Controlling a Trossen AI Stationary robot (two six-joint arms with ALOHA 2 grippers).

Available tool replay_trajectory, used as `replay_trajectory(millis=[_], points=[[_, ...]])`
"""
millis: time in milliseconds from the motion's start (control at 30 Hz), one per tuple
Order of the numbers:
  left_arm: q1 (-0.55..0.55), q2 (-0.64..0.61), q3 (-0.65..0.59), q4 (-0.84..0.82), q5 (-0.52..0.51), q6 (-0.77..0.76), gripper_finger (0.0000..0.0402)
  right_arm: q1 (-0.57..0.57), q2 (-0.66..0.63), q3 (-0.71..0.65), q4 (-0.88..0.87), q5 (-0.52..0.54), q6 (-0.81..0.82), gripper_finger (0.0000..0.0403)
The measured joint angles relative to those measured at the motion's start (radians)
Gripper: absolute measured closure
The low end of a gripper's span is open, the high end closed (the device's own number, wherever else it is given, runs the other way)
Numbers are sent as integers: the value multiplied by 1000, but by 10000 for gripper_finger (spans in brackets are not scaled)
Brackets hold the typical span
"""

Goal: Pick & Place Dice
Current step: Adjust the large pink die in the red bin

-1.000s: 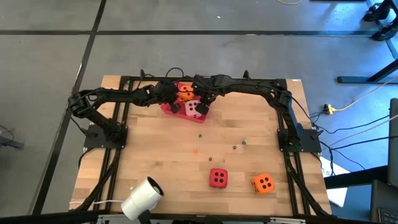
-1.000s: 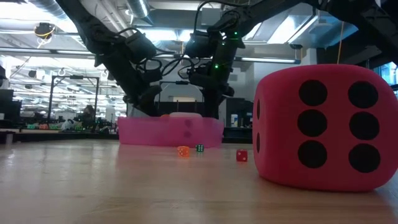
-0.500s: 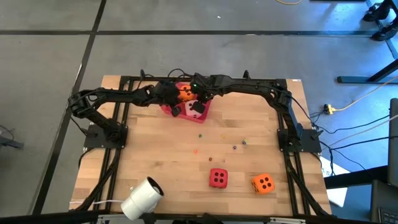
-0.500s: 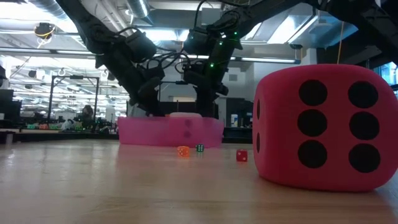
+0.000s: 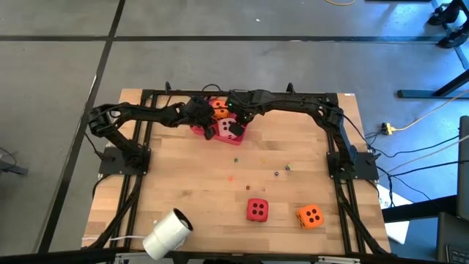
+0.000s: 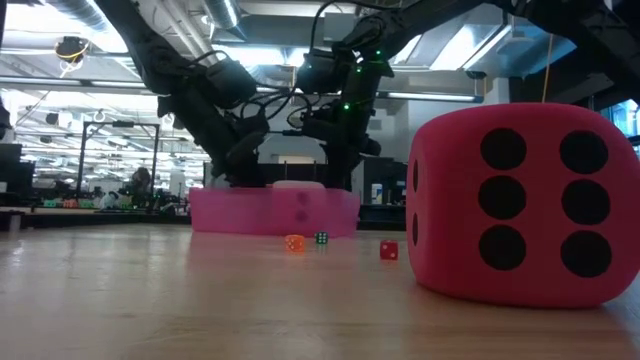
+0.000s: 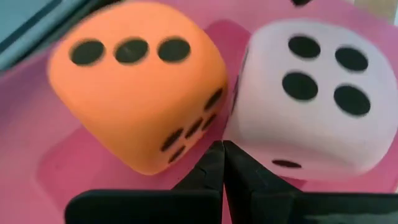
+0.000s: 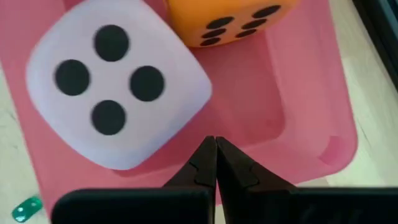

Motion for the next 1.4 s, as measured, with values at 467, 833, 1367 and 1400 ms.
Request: replay_trajectory(millis=[467,833,1367,1400], points=[[-42,10,0,14,-2,1,400,42,24,0,13,0,-7,399],[-48,3,-1,60,8,-20,400,66,22,0,14,-35,-23,399],[-109,2,14,69,83,-71,400,80,2,0,-10,-59,-15,399],[-113,2,14,71,84,-71,400,83,-2,0,-17,-56,-14,399]])
